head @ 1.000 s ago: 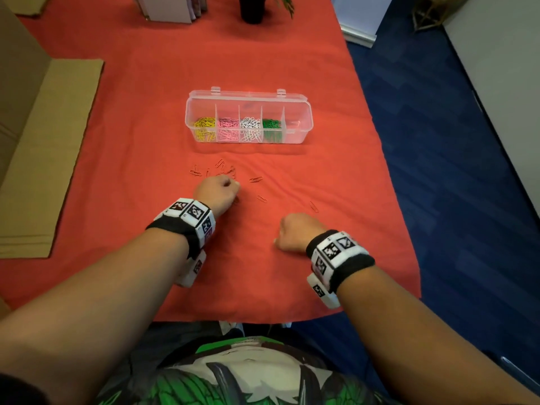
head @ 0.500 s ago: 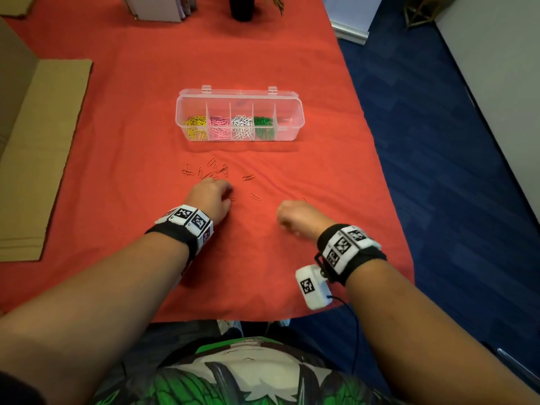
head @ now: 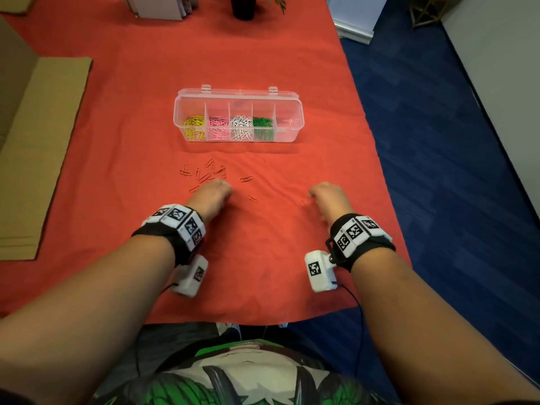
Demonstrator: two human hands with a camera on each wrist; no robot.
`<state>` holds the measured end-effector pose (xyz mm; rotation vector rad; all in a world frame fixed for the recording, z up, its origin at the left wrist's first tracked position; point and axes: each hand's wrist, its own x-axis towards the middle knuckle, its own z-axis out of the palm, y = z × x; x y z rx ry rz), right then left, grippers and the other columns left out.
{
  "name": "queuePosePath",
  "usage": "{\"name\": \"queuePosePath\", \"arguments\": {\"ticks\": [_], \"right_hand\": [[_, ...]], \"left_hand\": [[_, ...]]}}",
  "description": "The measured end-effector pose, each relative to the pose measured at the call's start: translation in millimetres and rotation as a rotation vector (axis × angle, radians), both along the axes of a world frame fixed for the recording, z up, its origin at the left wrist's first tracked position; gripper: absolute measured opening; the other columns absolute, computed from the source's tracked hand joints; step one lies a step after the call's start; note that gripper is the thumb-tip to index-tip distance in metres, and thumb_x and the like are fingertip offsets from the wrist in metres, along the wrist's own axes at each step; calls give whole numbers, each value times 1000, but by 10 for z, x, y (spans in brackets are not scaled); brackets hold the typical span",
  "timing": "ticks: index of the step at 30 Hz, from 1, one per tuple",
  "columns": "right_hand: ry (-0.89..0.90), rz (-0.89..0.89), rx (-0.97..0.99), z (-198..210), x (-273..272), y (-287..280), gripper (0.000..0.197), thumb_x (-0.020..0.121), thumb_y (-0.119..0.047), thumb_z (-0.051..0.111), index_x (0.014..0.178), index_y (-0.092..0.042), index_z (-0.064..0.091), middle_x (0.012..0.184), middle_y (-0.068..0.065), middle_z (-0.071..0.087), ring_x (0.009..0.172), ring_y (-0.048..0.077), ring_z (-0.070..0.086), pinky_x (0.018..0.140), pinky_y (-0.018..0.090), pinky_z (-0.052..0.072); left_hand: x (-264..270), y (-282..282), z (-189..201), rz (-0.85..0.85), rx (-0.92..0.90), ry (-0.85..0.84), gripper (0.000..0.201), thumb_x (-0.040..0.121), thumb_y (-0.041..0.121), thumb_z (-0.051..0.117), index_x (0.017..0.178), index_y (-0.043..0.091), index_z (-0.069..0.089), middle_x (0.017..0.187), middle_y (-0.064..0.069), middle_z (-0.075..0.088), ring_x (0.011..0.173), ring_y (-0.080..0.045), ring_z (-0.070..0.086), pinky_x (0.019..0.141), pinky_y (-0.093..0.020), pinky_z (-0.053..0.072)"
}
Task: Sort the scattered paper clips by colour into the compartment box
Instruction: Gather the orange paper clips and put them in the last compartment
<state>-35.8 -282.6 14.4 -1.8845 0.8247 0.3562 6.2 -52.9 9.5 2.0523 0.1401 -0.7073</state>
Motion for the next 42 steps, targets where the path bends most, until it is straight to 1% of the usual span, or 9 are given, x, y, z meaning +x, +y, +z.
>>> {"name": "queuePosePath", "arguments": {"ticks": [2,6,14,19,22,26,31,35,42], "right_hand": [[93,276,-414,-44,2,-38,21,89,-18,44,94,-8,62,104,17,65,98,30,62,83,32,47],[90,455,-614,-138,-39,34,28,90,-22,45,109,-5,55,119,18,59,111,34,57,90,37,45],[125,610,-724,-204,-31,111,31,88,-10,39,117,-1,46,124,20,51,114,37,53,93,40,44],[17,293,58,21,94,65,12,80,-18,44,68,-18,46,70,6,48,60,21,45,53,27,37],[-96,0,656,112,128,42,14,72,-17,34,59,-15,39,55,2,32,47,16,26,40,19,24],[-70,-95,875,154,249,64,28,86,-21,33,61,-15,43,53,0,41,43,12,37,39,18,32],[46,100,433,12,439,333,20,87,-15,47,68,-16,53,55,-3,40,40,9,30,36,13,21],[-32,531,-110,-18,631,627,9,85,-12,52,78,-12,59,78,5,60,68,21,54,62,25,43],[-198,864,-592,-175,774,997,22,84,-15,50,106,-11,51,113,14,51,103,33,55,88,38,48]], "left_hand": [[-23,-41,117,345,-462,300,16,75,22,41,61,16,44,53,2,48,55,-19,38,47,-21,31],[-41,-50,246,464,-862,498,23,61,20,41,69,8,59,64,-8,61,54,-18,56,54,-22,48],[22,-352,20,108,-50,-31,28,91,34,53,67,20,58,55,2,49,45,-10,41,48,-21,35],[-1,-362,-168,-326,420,-389,23,81,24,64,103,19,69,104,-7,70,97,-24,64,87,-27,48],[-16,-387,-214,-400,491,-448,18,85,23,58,98,14,66,107,-13,64,100,-30,60,88,-36,49],[-5,-395,-202,-356,468,-389,22,90,20,48,94,5,63,101,-17,65,96,-34,60,85,-37,46],[61,-130,38,307,-302,273,20,79,16,37,60,13,42,59,-5,39,45,-18,34,43,-20,28],[116,252,217,613,-762,463,13,57,21,40,62,13,49,57,-3,51,48,-15,45,46,-17,39],[354,501,144,550,-325,188,33,92,29,42,62,19,51,41,7,38,32,-6,32,38,-14,26]]}}
